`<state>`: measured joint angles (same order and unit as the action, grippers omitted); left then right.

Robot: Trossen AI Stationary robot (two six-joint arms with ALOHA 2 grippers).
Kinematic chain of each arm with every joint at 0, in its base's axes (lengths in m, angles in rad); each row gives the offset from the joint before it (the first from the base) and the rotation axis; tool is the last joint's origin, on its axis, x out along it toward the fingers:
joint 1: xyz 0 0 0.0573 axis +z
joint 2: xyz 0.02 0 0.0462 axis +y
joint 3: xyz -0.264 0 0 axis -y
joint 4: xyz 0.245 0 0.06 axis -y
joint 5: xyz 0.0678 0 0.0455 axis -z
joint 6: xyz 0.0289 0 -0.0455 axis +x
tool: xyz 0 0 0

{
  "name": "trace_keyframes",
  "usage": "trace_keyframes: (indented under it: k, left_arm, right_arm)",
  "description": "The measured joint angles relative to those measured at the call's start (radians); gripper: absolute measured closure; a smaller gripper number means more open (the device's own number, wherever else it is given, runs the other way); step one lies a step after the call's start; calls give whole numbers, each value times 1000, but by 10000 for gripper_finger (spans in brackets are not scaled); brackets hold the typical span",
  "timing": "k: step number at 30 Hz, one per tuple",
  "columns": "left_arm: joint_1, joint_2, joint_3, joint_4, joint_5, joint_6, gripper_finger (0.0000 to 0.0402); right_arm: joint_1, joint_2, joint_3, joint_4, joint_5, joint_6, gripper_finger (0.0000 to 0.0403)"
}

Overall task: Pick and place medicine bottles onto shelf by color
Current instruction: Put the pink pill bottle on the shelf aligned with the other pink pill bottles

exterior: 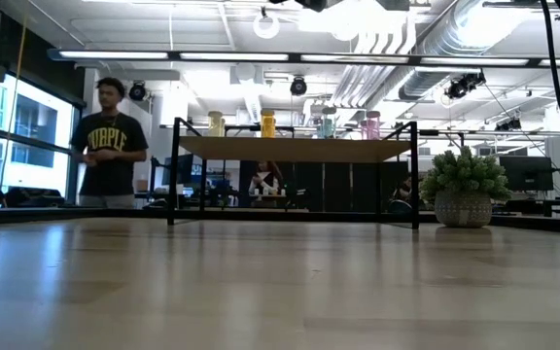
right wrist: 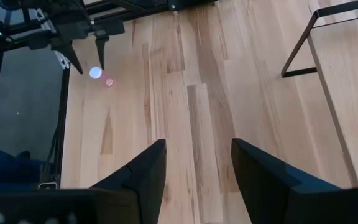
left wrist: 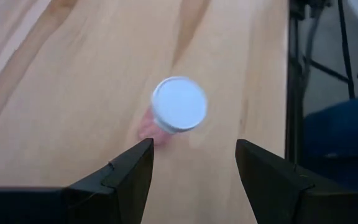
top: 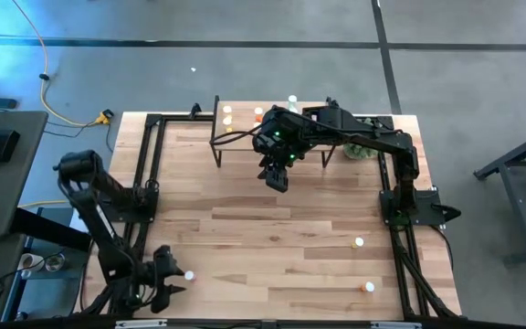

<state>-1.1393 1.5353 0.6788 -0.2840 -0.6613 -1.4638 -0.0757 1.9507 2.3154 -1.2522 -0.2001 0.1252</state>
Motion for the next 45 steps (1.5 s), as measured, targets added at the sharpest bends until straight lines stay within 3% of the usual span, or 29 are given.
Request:
trace_keyframes:
  k: [11, 22, 35, 45]
  left_arm:
    - [37, 131, 1, 129, -42, -63, 186]
    - [95, 153, 1, 130, -49, 2, 188]
    - [100, 153, 1, 129, -23, 35, 266]
    - [106, 152, 1, 123, 26, 44, 295]
  right_arm:
    - [0, 0, 0, 0, -26, -2, 231]
    - [0, 0, 0, 0, -27, -2, 231]
    - [0, 0, 0, 0, -27, -2, 231]
    - [0, 0, 0, 0, -27, -2, 231]
